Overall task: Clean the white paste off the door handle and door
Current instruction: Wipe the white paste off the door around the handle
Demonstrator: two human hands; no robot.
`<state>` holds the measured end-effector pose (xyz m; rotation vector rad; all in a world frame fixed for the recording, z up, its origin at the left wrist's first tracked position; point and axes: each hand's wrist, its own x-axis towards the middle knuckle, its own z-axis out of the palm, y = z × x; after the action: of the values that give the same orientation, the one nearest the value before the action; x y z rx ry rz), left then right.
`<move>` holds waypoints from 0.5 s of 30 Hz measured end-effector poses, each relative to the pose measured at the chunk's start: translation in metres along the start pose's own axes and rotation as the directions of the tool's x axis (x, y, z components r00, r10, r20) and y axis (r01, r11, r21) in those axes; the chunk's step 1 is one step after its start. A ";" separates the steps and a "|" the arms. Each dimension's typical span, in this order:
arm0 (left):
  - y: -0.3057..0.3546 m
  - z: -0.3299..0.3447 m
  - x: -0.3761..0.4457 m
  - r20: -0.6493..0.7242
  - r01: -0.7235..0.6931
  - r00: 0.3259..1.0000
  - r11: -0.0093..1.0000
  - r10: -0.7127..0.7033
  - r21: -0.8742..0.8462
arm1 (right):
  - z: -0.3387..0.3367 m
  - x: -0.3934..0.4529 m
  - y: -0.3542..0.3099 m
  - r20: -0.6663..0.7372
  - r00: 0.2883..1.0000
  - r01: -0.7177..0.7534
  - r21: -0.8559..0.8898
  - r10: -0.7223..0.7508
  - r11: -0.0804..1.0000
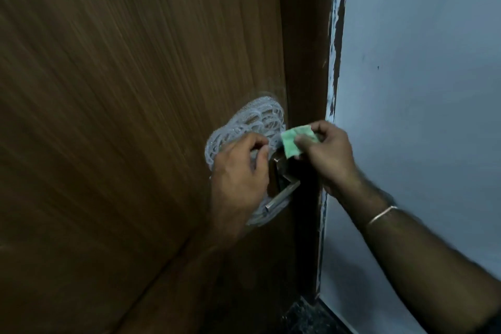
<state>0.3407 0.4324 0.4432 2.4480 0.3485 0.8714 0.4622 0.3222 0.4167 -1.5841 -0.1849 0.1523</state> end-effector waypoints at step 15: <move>-0.039 -0.078 0.020 -0.290 -0.131 0.865 0.742 0.409 0.657 | 0.053 0.017 -0.018 0.038 0.652 0.715 -0.363 -0.757 0.598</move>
<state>0.3031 0.5026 0.4837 2.9467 0.4901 1.6552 0.4668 0.3775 0.4341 -1.7322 -0.8049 -0.6772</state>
